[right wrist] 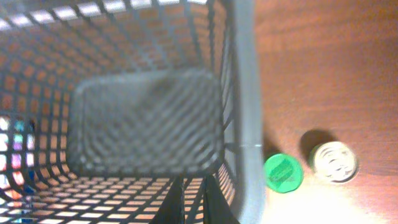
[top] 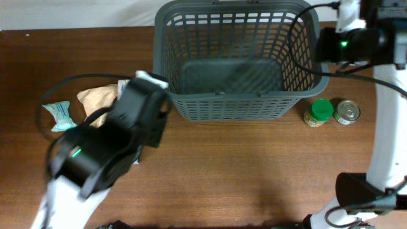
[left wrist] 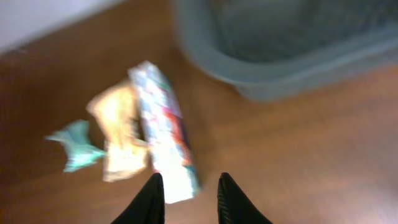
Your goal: Pack container
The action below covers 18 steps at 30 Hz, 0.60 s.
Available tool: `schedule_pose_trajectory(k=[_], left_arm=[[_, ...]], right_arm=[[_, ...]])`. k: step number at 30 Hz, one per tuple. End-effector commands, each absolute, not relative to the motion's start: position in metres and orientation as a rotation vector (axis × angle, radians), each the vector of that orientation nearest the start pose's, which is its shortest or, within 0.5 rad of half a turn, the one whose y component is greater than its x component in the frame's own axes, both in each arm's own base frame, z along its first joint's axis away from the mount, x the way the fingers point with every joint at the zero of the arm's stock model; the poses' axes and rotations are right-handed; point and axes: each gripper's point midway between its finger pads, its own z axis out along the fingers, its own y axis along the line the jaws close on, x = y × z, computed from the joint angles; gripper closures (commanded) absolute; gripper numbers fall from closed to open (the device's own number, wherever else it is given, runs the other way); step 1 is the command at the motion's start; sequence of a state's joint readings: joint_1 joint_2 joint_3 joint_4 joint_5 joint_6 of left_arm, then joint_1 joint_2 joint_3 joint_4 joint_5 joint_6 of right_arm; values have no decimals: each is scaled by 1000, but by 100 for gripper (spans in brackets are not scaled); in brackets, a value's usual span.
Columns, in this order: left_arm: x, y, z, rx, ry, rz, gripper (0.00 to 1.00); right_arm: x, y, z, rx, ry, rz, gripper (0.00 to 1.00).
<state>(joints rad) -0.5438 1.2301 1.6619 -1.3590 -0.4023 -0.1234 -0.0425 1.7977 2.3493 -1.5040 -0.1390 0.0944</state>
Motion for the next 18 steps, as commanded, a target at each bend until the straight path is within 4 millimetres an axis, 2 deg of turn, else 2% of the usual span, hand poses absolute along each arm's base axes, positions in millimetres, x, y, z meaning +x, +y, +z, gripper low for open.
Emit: schedule_pose_trajectory(k=[1, 4, 9, 14, 18], left_arm=[[262, -29, 369, 155, 2248, 431, 77], [258, -12, 379, 83, 2212, 470, 75], [258, -8, 380, 62, 2209, 477, 62], [259, -8, 380, 64, 2212, 478, 58], [258, -8, 376, 74, 2228, 490, 58]], right_arm=[[393, -19, 369, 200, 2459, 159, 96], [393, -42, 360, 289, 2476, 139, 96], [398, -74, 339, 396, 2519, 118, 96], [411, -82, 317, 423, 2560, 120, 96], [429, -86, 289, 435, 2614, 129, 96]])
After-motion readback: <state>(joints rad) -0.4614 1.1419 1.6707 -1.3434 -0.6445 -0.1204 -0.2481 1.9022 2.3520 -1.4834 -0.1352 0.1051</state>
